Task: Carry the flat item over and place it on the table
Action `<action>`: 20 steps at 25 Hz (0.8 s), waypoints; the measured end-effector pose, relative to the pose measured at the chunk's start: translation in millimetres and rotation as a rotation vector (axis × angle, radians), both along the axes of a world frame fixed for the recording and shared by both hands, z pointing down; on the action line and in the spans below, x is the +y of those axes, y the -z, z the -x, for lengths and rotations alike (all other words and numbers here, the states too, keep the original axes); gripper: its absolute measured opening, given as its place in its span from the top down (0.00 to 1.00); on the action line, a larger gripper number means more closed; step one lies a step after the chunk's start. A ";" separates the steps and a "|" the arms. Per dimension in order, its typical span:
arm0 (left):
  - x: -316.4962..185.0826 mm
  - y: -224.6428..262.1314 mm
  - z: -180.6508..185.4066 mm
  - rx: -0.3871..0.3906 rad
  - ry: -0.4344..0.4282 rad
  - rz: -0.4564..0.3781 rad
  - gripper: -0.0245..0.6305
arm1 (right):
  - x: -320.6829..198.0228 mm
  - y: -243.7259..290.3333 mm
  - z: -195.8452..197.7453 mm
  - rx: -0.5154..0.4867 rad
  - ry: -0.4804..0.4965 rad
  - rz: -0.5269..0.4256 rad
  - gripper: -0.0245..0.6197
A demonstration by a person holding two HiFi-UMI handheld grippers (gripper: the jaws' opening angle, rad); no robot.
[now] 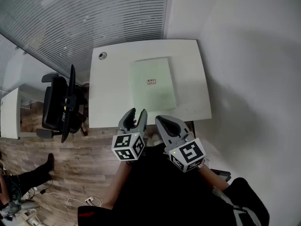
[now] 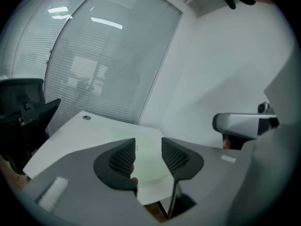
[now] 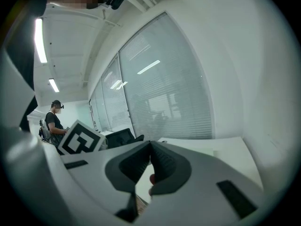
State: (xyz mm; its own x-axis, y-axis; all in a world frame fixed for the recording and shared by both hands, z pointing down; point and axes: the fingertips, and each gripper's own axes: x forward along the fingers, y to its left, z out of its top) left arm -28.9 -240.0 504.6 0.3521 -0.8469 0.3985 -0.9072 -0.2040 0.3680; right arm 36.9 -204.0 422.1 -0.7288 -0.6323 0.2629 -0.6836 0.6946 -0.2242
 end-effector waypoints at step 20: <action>52.2 70.3 -12.8 -0.097 -0.112 -0.189 0.96 | 20.9 19.0 4.0 -0.059 -0.015 -0.057 0.96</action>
State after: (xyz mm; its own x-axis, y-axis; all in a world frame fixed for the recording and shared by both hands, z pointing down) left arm -16.1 -187.8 434.3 0.4161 -0.8674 0.2728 -0.9041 -0.3627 0.2258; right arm 32.9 -183.1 403.1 -0.7320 -0.6562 0.1833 -0.6811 0.6969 -0.2248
